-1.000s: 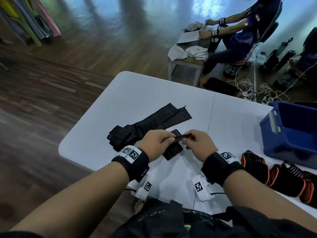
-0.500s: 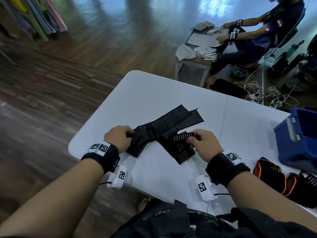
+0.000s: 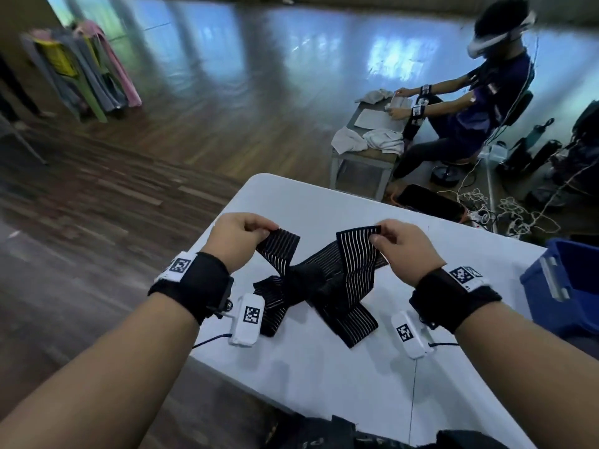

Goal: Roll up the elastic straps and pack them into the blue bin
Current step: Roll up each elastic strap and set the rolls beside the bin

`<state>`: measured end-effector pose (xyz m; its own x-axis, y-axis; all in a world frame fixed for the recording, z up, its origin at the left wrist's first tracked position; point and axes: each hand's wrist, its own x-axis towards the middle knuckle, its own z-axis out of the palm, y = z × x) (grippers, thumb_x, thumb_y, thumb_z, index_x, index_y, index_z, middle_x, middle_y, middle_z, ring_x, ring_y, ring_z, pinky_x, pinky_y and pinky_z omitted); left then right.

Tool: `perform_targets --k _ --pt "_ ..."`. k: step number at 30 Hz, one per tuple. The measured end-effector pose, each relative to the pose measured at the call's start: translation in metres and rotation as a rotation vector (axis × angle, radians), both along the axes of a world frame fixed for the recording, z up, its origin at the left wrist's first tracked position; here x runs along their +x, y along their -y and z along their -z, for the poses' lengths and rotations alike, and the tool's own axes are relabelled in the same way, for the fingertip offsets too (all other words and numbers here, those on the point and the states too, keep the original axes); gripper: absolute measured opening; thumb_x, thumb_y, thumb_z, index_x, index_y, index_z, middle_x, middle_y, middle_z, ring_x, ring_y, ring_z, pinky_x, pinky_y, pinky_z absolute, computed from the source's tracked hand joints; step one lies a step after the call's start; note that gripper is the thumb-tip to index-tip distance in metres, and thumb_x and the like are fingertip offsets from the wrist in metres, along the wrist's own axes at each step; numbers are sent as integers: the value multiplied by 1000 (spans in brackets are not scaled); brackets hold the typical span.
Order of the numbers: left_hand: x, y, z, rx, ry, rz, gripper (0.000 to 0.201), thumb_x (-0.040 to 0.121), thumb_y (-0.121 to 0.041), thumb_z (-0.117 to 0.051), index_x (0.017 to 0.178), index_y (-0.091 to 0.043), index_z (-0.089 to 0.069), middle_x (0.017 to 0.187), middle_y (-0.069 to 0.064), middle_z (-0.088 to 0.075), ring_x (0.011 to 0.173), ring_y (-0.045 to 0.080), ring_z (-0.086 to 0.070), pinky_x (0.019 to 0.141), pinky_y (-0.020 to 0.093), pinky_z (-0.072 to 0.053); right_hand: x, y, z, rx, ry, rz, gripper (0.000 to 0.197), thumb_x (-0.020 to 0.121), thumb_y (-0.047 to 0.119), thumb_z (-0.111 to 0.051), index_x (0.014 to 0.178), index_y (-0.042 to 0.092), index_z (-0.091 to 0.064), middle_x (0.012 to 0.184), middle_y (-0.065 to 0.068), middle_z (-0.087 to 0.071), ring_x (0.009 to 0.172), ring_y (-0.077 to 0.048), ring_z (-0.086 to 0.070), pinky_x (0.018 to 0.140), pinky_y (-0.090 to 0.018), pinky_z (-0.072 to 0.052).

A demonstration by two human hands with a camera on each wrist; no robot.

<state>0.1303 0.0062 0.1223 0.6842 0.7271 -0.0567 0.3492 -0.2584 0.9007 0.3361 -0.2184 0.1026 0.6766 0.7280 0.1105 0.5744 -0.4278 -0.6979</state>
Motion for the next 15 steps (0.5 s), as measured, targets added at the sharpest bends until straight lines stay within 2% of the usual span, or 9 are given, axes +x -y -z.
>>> perform_targets --k 3,6,8,10,12,15 --pt "21 -4 -35 13 73 3 35 89 4 -63 78 -26 -78 87 2 -77 82 15 -70 87 36 -58 11 -4 -42 86 53 4 11 94 18 -61 87 10 -65 74 -1 -64 71 -23 -58 72 -40 -49" --pt "44 1 -75 23 172 29 36 90 6 -59 82 -25 -77 87 2 -76 82 16 -72 88 41 -60 17 -4 -81 205 27 29 6 92 22 -65 91 15 -67 82 -5 -70 78 -25 -67 73 -46 -58" --pt "58 6 -101 29 235 62 40 89 9 -57 86 -27 -76 89 5 -76 84 20 -74 86 44 -61 19 -3 -105 315 -21 76 10 89 19 -70 97 16 -63 86 -6 -68 76 -22 -67 65 -35 -60" --pt "71 10 -123 47 295 87 44 87 10 -57 87 -29 -77 94 7 -76 87 25 -75 84 46 -62 16 1 -130 450 -83 101 21 87 11 -74 95 17 -56 84 -8 -65 71 -15 -64 58 -22 -54" --pt "84 16 -140 51 350 100 45 86 10 -58 89 -31 -78 98 7 -76 85 26 -76 82 45 -62 16 6 -150 523 -39 103 27 84 8 -76 88 19 -52 81 -7 -63 68 -12 -61 60 -23 -54" --pt "100 32 -162 68 411 152 42 89 10 -59 98 -27 -76 91 8 -78 78 25 -76 77 38 -63 17 13 -174 585 24 101 18 84 7 -76 81 14 -60 81 -12 -66 71 -19 -63 68 -28 -57"
